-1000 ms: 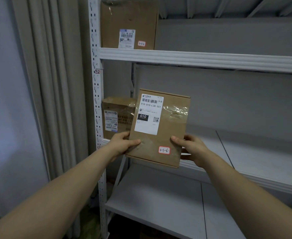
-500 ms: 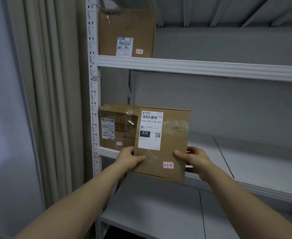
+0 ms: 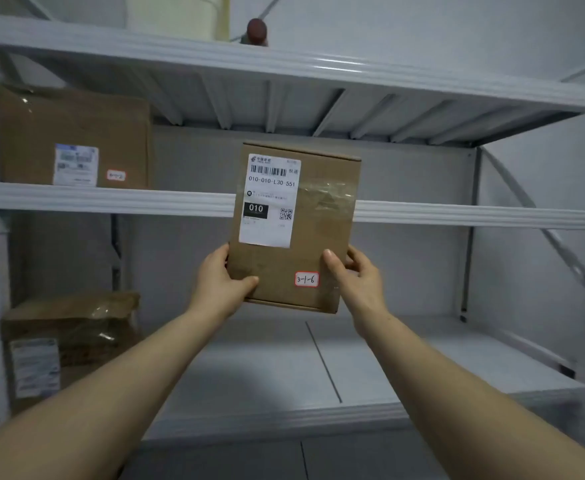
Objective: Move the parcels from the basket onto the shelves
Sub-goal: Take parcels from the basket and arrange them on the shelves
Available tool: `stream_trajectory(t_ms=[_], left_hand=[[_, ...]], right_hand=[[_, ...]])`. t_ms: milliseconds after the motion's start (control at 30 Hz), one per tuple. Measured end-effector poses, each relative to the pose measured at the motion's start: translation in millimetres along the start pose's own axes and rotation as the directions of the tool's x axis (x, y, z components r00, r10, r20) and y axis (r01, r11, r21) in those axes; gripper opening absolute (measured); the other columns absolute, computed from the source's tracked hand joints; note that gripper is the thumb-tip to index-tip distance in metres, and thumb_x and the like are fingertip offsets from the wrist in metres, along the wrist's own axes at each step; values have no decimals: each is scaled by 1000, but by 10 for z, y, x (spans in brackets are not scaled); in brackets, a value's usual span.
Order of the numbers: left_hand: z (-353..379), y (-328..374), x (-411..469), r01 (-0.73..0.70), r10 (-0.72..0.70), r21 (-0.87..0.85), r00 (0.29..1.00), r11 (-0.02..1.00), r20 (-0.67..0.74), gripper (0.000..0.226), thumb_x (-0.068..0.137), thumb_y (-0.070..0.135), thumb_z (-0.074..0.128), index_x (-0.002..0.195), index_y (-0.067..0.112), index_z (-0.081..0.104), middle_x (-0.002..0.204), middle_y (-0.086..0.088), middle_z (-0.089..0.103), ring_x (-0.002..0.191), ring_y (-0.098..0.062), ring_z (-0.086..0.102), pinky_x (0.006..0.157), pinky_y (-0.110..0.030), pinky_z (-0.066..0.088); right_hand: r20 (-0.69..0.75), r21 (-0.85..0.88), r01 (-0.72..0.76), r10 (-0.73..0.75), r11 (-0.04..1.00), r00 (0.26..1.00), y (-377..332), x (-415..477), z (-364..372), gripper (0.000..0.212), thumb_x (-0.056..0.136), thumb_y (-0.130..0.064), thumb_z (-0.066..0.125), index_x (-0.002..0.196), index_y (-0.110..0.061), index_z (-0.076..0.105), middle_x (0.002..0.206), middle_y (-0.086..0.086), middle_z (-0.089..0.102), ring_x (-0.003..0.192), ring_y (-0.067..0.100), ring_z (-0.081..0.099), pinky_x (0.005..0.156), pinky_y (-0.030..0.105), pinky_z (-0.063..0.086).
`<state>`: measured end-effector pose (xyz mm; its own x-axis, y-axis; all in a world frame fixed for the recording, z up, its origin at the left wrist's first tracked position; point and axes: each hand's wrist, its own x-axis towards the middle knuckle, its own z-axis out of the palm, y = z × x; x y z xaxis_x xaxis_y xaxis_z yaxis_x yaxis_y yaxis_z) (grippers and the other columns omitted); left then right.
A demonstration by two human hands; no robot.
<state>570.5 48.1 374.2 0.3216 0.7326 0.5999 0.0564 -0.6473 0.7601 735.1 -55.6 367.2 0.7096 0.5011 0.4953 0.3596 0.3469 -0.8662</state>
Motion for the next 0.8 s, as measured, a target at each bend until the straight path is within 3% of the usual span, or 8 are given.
stream_trajectory(t_ms=[100, 200, 367, 467, 600, 667, 800], left_hand=[[325, 390, 200, -105, 108, 53, 993, 993, -55, 43, 73, 5, 76, 113, 15, 62, 105, -1, 63, 97, -19, 59, 84, -29, 47], [650, 756, 389, -159, 159, 12, 984, 987, -81, 45, 75, 9, 76, 117, 17, 61, 100, 6, 63, 94, -15, 59, 85, -27, 46], [1281, 1161, 671, -198, 193, -41, 975, 979, -114, 42, 77, 11, 76, 115, 20, 63, 97, 5, 68, 91, -17, 64, 89, -33, 51], [1641, 1353, 821, -205, 197, -46, 970, 978, -140, 39, 79, 10, 74, 114, 20, 63, 95, 5, 67, 89, -17, 64, 88, -33, 51], [1991, 1484, 1018, -208, 198, -54, 968, 977, -155, 35, 80, 11, 72, 112, 23, 62, 94, 6, 66, 92, -18, 64, 89, -38, 52], [2136, 1510, 1135, -214, 203, -44, 963, 976, -174, 35, 80, 11, 72, 111, 24, 62, 95, 6, 67, 93, -19, 65, 89, -40, 52], [2358, 1489, 1417, -226, 219, -19, 958, 974, -183, 36, 79, 10, 72, 111, 25, 62, 96, 6, 68, 94, -20, 65, 90, -41, 52]], right_hand=[[-28, 8, 50, -50, 999, 998, -272, 360, -335, 26, 89, -30, 61, 114, -23, 62, 103, -4, 68, 94, 14, 63, 88, 33, 50], [-106, -5, 105, -105, 994, 989, -483, 674, -666, 44, 91, -34, 61, 128, -15, 49, 115, -2, 59, 103, 15, 57, 96, 33, 46], [-123, -18, 213, -214, 977, 969, -674, 1206, -1276, 37, 97, -27, 54, 130, -12, 50, 115, -1, 58, 106, 13, 55, 98, 31, 46], [-65, -1, 248, -247, 969, 967, -737, 1539, -1604, 32, 100, -19, 48, 132, -13, 50, 119, 0, 59, 104, 12, 58, 88, 24, 47], [31, 21, 315, -315, 949, 949, -702, 1906, -1856, 28, 100, -8, 43, 120, -24, 54, 102, -11, 62, 86, -4, 59, 73, 9, 49], [67, 15, 331, -331, 944, 941, -646, 2072, -1912, 32, 98, -6, 45, 117, -30, 55, 103, -12, 65, 90, -1, 61, 75, 10, 50], [82, 28, 320, -321, 947, 944, -483, 2395, -1964, 43, 96, -12, 53, 134, -33, 49, 114, -4, 67, 104, 11, 64, 86, 23, 51]])
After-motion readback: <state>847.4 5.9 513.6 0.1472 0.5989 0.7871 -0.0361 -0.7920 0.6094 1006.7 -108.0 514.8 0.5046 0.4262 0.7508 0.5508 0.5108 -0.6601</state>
